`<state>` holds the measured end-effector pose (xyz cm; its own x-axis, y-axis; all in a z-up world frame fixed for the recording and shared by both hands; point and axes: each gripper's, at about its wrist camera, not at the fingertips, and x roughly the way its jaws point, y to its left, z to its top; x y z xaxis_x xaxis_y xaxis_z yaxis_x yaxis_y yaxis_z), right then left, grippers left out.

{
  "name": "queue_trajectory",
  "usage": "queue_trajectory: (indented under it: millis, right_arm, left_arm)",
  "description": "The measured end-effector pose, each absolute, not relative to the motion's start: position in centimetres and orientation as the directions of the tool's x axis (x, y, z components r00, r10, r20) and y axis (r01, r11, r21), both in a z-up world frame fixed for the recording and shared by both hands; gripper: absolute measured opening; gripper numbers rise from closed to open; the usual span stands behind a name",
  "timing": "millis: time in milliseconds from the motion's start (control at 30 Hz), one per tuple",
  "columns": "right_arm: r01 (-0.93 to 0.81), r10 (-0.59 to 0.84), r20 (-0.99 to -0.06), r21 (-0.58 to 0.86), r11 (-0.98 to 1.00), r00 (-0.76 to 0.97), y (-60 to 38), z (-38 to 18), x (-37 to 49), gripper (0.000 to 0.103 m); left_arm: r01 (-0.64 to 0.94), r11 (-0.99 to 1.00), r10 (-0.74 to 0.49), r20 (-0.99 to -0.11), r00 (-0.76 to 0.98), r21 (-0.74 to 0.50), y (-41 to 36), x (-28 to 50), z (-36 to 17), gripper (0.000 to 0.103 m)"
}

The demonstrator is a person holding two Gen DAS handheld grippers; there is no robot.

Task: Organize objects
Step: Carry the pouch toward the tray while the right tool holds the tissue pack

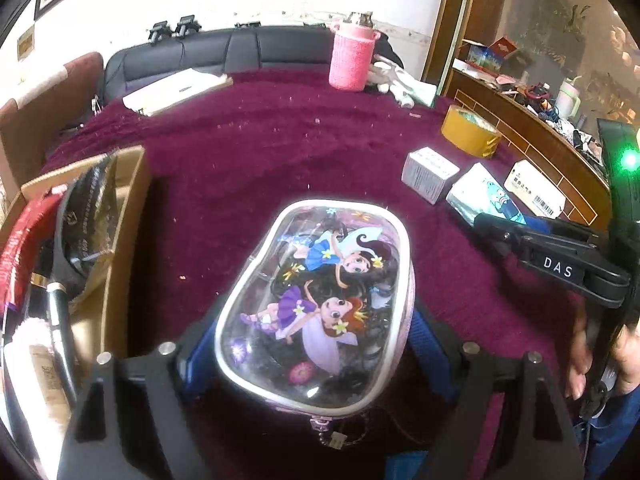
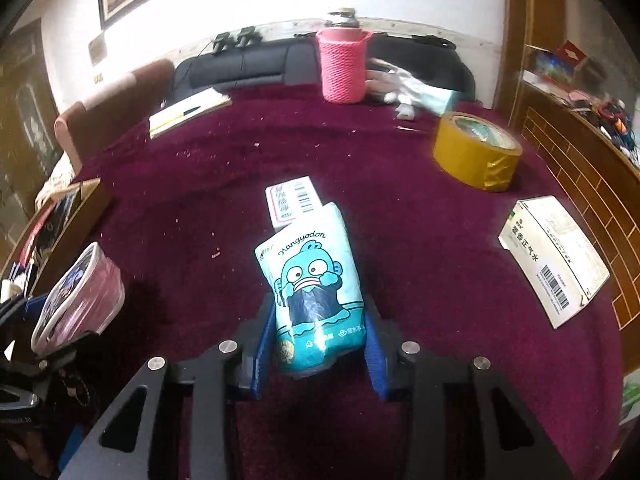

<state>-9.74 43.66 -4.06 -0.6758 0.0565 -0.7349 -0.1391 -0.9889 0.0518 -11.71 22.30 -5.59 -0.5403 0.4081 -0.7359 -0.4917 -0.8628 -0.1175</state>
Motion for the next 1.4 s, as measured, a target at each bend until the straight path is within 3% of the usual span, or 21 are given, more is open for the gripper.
queue_trajectory:
  millis: [367, 733, 867, 933, 1033, 1100, 1133, 1233, 1400]
  right_arm:
    - [-0.147, -0.041, -0.670, 0.221, -0.964, -0.741, 39.8, -0.9, -5.9, 0.043]
    - [0.063, -0.237, -0.671, 0.273, -0.960, -0.703, 29.2, 2.2, -7.8, 0.044]
    - [0.087, -0.234, -0.669, 0.245, -0.966, -0.705, 26.7, 2.9, -8.6, 0.044]
    - [0.087, -0.240, -0.666, 0.255, -0.963, -0.706, 26.3, 2.8, -8.6, 0.044]
    - [0.073, -0.240, -0.663, 0.269, -0.960, -0.709, 26.9, 2.5, -7.7, 0.044]
    - [0.059, -0.241, -0.665, 0.285, -0.957, -0.706, 27.8, 2.1, -6.9, 0.044]
    - [0.056, -0.245, -0.665, 0.293, -0.954, -0.706, 28.2, 2.0, -6.4, 0.044]
    - [0.056, -0.250, -0.661, 0.299, -0.952, -0.707, 29.2, 1.8, -4.8, 0.045]
    - [0.072, -0.285, -0.642, 0.337, -0.939, -0.712, 30.1, 1.3, -3.0, 0.045]
  left_arm:
    - [-0.502, -0.836, 0.506, -0.664, -0.551, -0.220, 18.8, -9.3, -0.7, 0.083]
    - [-0.358, -0.900, 0.432, -0.611, -0.664, -0.247, 7.0, -7.6, 2.5, 0.080]
    - [-0.306, -0.901, 0.433, -0.642, -0.632, -0.306, 3.4, -8.5, 0.6, 0.062]
    - [-0.331, -0.871, 0.491, -0.638, -0.594, -0.362, 2.8, -8.4, 0.0, 0.062]
    - [-0.401, -0.838, 0.541, -0.652, -0.531, -0.369, 3.9, -7.9, -0.3, 0.070]
    - [-0.450, -0.808, 0.579, -0.656, -0.485, -0.380, 4.9, -7.3, -0.3, 0.086]
    - [-0.481, -0.781, 0.608, -0.659, -0.443, -0.398, 5.6, -6.8, -0.3, 0.088]
    - [-0.557, -0.729, 0.644, -0.675, -0.361, -0.398, 7.1, -5.1, -1.0, 0.090]
    - [-0.570, -0.785, 0.510, -0.774, -0.375, -0.241, 10.2, -3.6, -2.9, 0.090]
